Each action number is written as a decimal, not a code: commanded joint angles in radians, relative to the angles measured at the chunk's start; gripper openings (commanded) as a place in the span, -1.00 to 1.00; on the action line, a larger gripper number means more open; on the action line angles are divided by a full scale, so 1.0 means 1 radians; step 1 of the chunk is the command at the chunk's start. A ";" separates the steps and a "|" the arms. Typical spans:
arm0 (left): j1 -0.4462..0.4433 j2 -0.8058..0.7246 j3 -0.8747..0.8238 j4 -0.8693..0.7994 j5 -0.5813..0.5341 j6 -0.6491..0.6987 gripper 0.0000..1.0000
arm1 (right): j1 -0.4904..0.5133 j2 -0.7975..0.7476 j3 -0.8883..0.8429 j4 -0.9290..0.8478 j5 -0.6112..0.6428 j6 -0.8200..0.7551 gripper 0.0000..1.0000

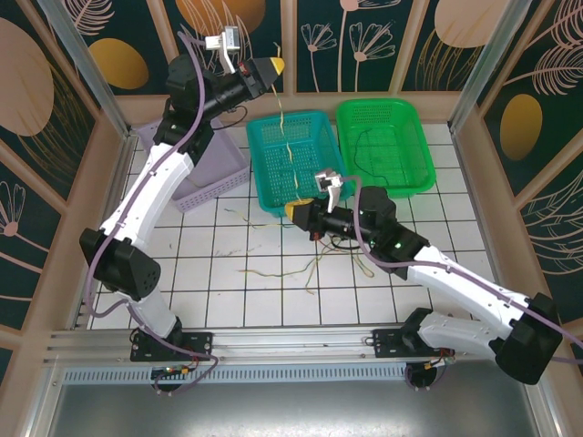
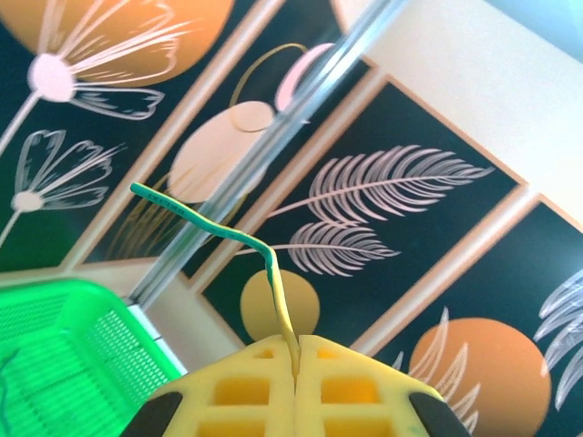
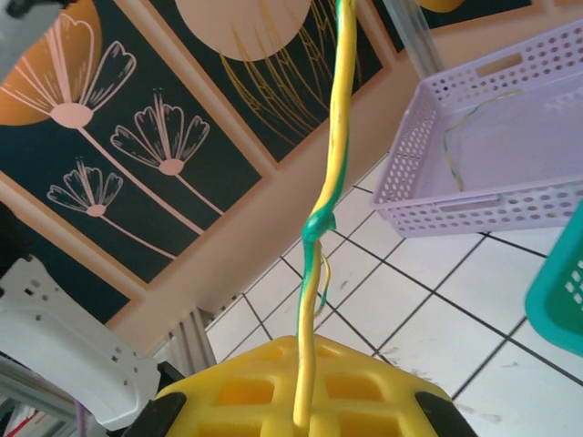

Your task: Untangle the cables

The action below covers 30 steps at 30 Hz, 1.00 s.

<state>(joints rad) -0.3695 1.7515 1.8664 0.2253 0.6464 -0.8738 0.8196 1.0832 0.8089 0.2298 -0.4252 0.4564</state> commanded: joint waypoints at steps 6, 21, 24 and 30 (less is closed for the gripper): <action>0.170 0.104 0.169 0.689 -0.105 -0.179 -1.00 | 0.044 0.109 -0.092 -0.310 -0.420 0.051 -1.00; 0.192 0.222 0.387 0.652 0.009 -0.254 -1.00 | 0.040 0.205 -0.052 -0.361 -0.471 0.026 -1.00; 0.192 0.263 0.470 0.628 0.018 -0.263 -1.00 | 0.039 0.228 -0.052 -0.392 -0.491 0.001 -1.00; 0.192 0.294 0.525 0.558 0.042 -0.274 -1.00 | 0.038 0.224 0.002 -0.434 -0.440 -0.046 -1.00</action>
<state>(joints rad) -0.2737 2.0693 2.3116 0.7403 1.1595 -1.1721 0.8036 1.2530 0.9070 0.2981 -0.6289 0.4545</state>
